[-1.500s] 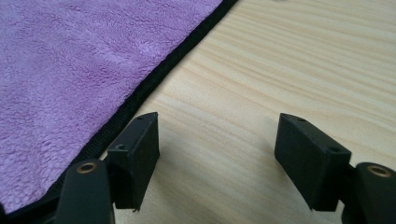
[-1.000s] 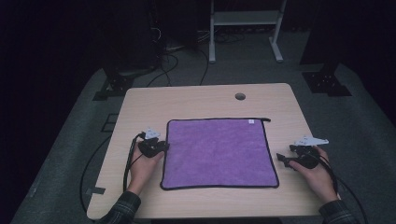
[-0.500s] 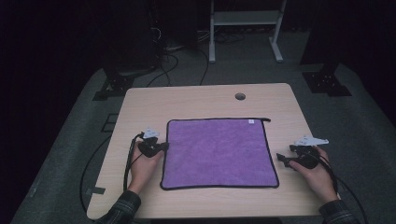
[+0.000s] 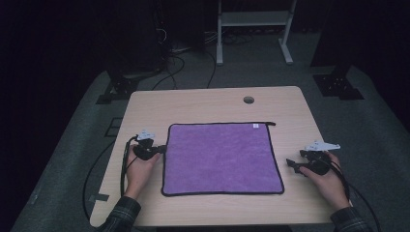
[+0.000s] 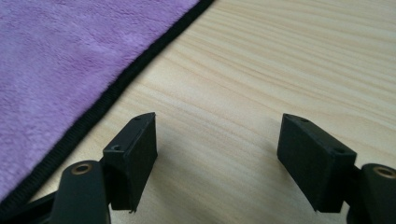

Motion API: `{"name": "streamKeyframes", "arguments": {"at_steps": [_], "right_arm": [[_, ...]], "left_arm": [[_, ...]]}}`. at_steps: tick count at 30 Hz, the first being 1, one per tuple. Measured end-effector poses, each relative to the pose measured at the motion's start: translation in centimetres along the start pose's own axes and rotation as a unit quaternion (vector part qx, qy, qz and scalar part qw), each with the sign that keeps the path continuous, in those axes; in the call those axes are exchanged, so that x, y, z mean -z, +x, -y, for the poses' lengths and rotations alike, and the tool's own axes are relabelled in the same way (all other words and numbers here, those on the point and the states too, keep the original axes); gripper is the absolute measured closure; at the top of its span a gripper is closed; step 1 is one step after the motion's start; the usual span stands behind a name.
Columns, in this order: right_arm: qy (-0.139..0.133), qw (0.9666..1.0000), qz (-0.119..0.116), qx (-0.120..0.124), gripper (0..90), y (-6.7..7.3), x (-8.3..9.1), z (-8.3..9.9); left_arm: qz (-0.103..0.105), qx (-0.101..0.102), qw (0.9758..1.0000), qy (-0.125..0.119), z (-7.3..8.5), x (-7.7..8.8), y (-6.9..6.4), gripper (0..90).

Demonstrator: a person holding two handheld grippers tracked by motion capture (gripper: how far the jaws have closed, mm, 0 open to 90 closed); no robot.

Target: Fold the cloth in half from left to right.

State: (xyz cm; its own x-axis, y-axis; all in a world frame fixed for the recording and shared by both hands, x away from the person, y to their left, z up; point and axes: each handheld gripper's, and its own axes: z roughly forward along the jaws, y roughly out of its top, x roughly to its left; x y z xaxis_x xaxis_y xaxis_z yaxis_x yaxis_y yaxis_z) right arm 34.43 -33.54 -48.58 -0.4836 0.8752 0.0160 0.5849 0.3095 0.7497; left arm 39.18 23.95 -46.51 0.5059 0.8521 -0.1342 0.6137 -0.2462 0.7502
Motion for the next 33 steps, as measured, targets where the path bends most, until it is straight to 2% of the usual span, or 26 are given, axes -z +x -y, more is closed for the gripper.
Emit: {"name": "streamKeyframes", "arguments": {"at_steps": [7, 8, 14, 15, 17, 18, 19, 20, 21, 24, 30, 33], "right_arm": [[0.0, 1.0, 0.0, 0.0, 27.7, 0.0, 0.0, 0.0], [0.0, 1.0, 0.0, 0.0, 27.7, 0.0, 0.0, 0.0], [0.0, 1.0, 0.0, 0.0, 27.7, 0.0, 0.0, 0.0], [0.0, 1.0, 0.0, 0.001, 27.7, 0.0, 0.0, 0.0], [0.0, 1.0, 0.0, 0.0, 27.7, 0.0, 0.0, 0.0], [0.0, 1.0, 0.0, 0.001, 27.3, 0.0, 0.0, 0.0], [0.0, 1.0, 0.0, 0.001, 27.3, 0.0, 0.0, 0.0], [0.0, 1.0, -0.001, 0.001, 27.1, 0.0, 0.0, 0.0], [0.0, 1.0, -0.001, 0.001, 27.1, 0.0, 0.0, 0.0], [0.0, 1.0, -0.001, 0.002, 27.0, 0.0, 0.0, 0.0], [0.0, 1.0, -0.001, 0.001, 26.9, 0.0, 0.0, 0.0], [0.0, 1.0, -0.001, 0.002, 26.7, 0.0, 0.0, 0.0]], "left_arm": [[-0.011, 0.015, 0.9998, -0.008, -0.1, 1.3, 1.3, 88.2], [-0.006, 0.02, 0.9997, -0.015, -0.1, 1.6, 1.4, 88.2], [0.023, 0.019, 0.9987, -0.04, -0.7, 2.1, 0.9, 88.0], [0.036, 0.025, 0.9978, -0.051, -0.7, 2.1, 0.8, 87.9], [0.042, 0.027, 0.9973, -0.053, -0.8, 2.1, 0.7, 87.9], [0.054, 0.031, 0.9962, -0.061, -0.9, 2.1, 0.5, 87.9], [0.054, 0.031, 0.9962, -0.061, -0.9, 2.1, 0.5, 87.9], [0.066, 0.038, 0.9949, -0.066, -1.1, 2.0, 0.3, 87.9], [0.066, 0.038, 0.9949, -0.066, -1.1, 2.0, 0.3, 87.9], [0.082, 0.022, 0.9938, -0.072, -1.8, 1.7, -0.4, 87.8], [0.102, 0.013, 0.992, -0.074, -2.7, 1.0, -1.5, 87.7], [0.109, 0.008, 0.9917, -0.068, -3.1, 0.5, -2.1, 87.7]]}}
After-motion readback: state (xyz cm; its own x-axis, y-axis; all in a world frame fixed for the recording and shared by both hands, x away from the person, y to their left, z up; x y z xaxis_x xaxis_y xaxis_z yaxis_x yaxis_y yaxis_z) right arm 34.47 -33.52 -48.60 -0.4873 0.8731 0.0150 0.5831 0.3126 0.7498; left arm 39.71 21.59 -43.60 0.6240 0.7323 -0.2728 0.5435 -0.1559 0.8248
